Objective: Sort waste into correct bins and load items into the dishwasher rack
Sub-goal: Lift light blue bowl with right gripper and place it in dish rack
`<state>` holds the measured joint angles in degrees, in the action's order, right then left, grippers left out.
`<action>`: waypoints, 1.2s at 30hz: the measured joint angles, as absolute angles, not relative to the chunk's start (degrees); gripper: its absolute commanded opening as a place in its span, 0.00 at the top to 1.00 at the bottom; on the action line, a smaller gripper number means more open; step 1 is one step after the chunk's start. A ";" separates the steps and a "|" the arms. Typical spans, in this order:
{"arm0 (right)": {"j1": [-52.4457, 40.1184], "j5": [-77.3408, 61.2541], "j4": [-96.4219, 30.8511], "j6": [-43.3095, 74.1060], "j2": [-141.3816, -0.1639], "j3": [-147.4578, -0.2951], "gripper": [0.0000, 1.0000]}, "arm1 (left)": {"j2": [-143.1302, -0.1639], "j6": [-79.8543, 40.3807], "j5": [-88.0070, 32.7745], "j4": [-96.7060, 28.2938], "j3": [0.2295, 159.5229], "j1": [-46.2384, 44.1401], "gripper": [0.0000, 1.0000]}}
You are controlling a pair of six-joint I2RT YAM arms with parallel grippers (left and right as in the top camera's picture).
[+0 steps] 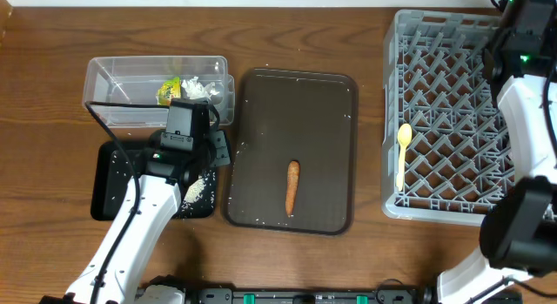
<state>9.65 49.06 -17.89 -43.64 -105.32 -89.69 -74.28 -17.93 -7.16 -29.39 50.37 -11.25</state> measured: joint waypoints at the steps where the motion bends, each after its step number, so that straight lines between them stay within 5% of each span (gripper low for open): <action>1: 9.87 49.10 -17.78 -43.97 -106.06 -89.67 0.99 | -74.28 -17.93 -7.14 -29.39 50.37 -11.25 0.55; 30: 6.35 58.94 -19.79 -39.90 -115.13 -89.67 0.99 | -74.26 -17.93 -7.14 -29.39 50.37 -11.25 0.55; 36: 3.90 58.87 -24.40 -36.36 -115.13 -89.84 0.79 | -74.26 -17.93 -7.14 -29.39 50.37 -11.25 0.55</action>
<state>3.90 58.87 -24.40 -36.36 -115.13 -89.84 -74.26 -17.93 -7.14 -29.39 50.37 -11.25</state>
